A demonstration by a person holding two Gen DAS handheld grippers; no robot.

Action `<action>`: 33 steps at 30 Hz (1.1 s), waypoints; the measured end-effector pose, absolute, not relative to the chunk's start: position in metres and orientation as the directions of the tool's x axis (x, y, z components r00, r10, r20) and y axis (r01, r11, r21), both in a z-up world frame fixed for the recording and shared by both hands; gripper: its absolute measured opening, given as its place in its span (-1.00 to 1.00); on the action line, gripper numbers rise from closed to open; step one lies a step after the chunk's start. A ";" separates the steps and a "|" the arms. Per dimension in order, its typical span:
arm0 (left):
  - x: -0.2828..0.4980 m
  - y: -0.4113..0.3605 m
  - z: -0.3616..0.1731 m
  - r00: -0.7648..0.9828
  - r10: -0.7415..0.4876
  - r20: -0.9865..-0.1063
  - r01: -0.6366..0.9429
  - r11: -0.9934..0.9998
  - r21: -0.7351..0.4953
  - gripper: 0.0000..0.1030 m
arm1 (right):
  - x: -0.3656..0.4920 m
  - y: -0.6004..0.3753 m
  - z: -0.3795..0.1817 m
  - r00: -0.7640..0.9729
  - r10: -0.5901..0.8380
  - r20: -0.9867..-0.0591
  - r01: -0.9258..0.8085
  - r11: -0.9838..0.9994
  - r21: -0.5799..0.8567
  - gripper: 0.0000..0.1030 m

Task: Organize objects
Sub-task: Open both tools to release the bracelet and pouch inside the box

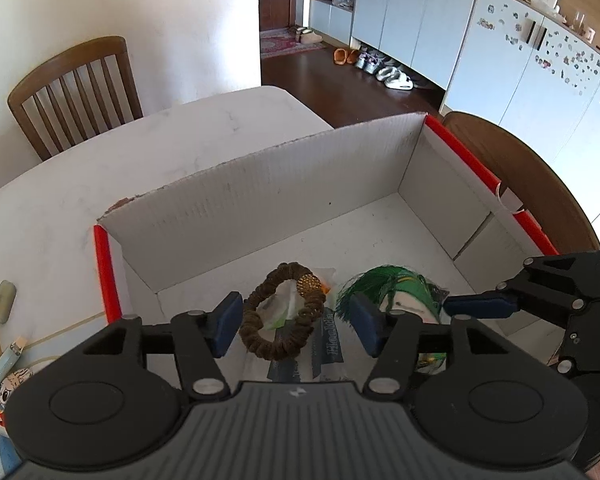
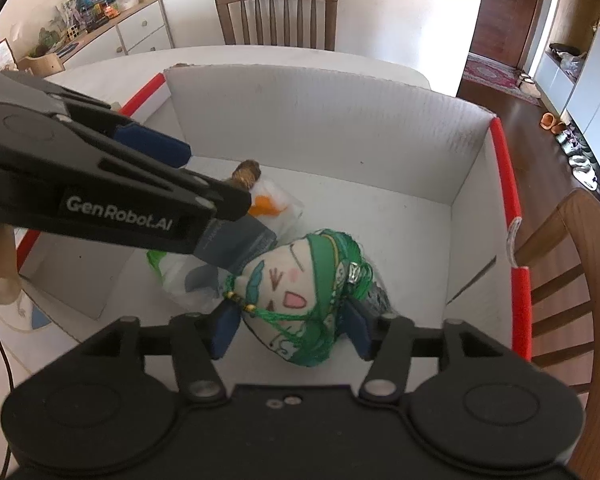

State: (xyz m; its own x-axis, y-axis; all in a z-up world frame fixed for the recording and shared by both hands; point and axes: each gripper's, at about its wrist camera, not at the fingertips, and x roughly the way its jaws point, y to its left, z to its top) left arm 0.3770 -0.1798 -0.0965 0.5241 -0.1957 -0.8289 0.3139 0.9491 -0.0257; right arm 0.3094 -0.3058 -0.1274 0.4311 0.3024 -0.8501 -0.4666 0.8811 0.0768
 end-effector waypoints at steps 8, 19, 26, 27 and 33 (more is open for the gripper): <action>0.366 -0.171 -0.084 0.546 -0.217 -0.809 0.304 0.951 -0.050 0.33 | 0.298 -0.315 -0.110 0.447 0.340 -0.827 -0.484 0.870 0.097 0.44; 0.337 -0.156 -0.060 0.609 -0.240 -0.756 0.299 0.952 -0.061 0.66 | 0.279 -0.336 -0.078 0.498 0.379 -0.780 -0.459 0.878 0.134 0.70; 0.314 -0.136 -0.044 0.647 -0.262 -0.716 0.283 0.955 -0.093 0.77 | 0.260 -0.338 -0.059 0.539 0.408 -0.737 -0.459 0.876 0.149 0.92; 0.311 -0.133 -0.042 0.653 -0.263 -0.710 0.283 0.955 -0.093 0.79 | 0.257 -0.338 -0.056 0.546 0.411 -0.730 -0.462 0.875 0.148 0.93; 0.287 -0.111 -0.025 0.691 -0.281 -0.666 0.292 0.951 -0.098 0.94 | 0.239 -0.322 -0.040 0.587 0.414 -0.696 -0.455 0.880 0.139 0.98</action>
